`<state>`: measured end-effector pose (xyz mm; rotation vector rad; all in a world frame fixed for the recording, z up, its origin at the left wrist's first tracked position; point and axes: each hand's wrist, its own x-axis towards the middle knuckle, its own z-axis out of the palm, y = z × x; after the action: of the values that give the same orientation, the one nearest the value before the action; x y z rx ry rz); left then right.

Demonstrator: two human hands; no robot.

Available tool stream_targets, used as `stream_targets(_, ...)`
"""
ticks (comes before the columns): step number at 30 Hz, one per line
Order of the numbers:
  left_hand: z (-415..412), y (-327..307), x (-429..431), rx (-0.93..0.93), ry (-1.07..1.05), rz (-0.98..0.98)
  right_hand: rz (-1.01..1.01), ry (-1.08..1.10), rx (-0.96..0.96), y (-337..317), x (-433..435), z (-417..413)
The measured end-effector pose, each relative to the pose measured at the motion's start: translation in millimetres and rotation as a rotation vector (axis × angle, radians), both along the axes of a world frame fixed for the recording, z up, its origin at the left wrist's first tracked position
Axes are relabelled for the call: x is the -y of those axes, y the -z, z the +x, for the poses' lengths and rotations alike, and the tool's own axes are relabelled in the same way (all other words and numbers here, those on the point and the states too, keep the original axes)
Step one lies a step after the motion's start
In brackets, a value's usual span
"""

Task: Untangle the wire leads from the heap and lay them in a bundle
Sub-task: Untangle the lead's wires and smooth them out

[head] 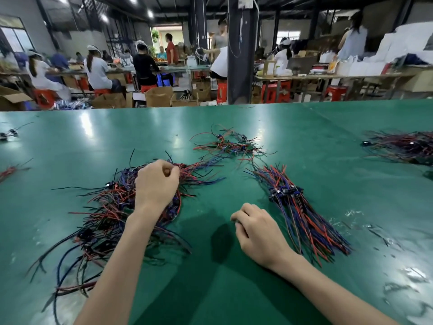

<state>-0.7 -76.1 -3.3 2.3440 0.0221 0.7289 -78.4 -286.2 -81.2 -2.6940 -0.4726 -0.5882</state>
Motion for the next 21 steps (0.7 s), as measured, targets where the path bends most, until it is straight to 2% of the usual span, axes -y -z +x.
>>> stream_targets(3, -4, -11, 9, -0.067, 0.129, -0.391, -0.004, 0.003, -0.014, 2, 1, 1)
stream_targets(6, -14, -24, 21, -0.184, 0.299, -0.922, 0.018, 0.014, -0.024, 3, 3, 1)
stream_targets(10, -27, -30, 37, -0.422, 0.509, -1.385, 0.194, 0.060, -0.046, -1, 4, 0)
stream_targets(12, -32, -24, 47, -0.568, 0.573, -1.475, 0.403, 0.098, -0.061, -5, 7, 0)
stream_targets(16, -38, -1, 58, -0.846, 0.653, -1.508, 0.765, 0.231, -0.148, -12, 17, -1)
stream_targets(21, -36, 21, 54, -0.972, 0.696, -1.598, 1.154, 0.221, -0.241, -18, 25, 2)
